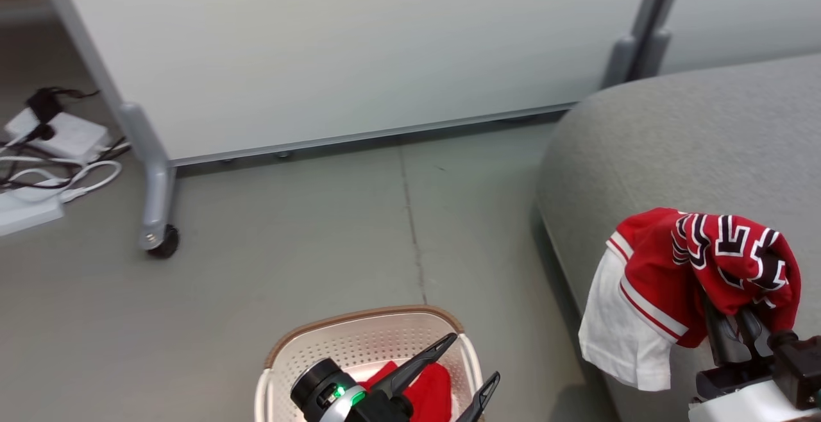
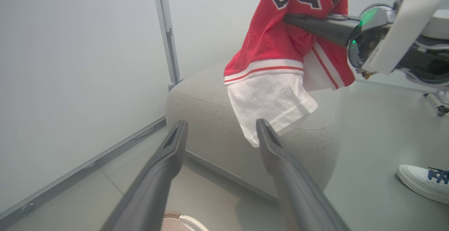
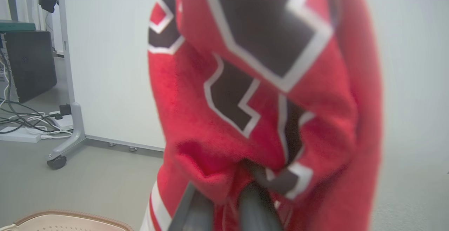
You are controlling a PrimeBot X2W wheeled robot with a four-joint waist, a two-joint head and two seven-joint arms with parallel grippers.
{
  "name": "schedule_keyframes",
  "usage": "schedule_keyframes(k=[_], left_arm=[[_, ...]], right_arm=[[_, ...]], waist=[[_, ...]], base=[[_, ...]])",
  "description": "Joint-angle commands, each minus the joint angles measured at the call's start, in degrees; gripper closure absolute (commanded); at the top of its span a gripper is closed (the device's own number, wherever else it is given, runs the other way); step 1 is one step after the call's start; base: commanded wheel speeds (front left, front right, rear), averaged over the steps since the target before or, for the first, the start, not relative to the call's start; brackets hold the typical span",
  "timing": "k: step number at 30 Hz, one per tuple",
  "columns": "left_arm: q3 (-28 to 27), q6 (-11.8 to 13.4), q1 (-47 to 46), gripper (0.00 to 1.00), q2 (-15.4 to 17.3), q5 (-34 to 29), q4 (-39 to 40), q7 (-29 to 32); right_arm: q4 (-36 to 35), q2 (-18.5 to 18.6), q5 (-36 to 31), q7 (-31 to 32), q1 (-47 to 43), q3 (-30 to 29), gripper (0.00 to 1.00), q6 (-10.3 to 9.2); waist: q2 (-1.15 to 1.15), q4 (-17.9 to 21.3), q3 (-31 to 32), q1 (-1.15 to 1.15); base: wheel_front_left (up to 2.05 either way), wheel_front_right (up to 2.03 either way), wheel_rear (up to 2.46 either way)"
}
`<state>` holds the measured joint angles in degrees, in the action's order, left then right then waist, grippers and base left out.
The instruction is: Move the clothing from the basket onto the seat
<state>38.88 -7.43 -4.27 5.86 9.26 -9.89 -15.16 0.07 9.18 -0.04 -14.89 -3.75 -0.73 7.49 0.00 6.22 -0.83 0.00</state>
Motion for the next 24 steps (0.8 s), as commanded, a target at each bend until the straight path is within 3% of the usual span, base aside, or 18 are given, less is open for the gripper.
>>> schedule_keyframes(k=[1,13,18,24], left_arm=[[0.01,-0.03,-0.86,0.00,0.04,0.00,-0.07,-0.06],[0.04,-0.03,-3.26,0.00,0.06,-0.10,0.42,-0.06],[0.52,-0.03,-4.57,0.00,0.38,-0.02,0.39,-0.06],[0.94,-0.03,-4.24,0.00,0.18,0.13,0.26,-0.06]], right_arm=[[-0.35,0.31,0.06,-0.30,0.88,-0.06,1.00,0.01],[-0.49,-0.18,0.34,-0.30,2.40,0.33,1.00,0.00],[-0.52,-1.23,0.74,-0.30,2.51,-0.44,1.00,0.01],[-0.30,-2.08,0.90,-0.30,1.93,-1.40,1.00,0.01]], waist=[[0.00,2.54,-0.73,0.00],[0.00,15.48,-4.27,0.00],[0.00,19.09,-5.83,0.00],[0.00,20.31,-6.31,0.00]], base=[[0.00,0.00,0.00],[0.00,0.00,0.00],[0.00,0.00,0.00],[0.00,0.00,0.00]])
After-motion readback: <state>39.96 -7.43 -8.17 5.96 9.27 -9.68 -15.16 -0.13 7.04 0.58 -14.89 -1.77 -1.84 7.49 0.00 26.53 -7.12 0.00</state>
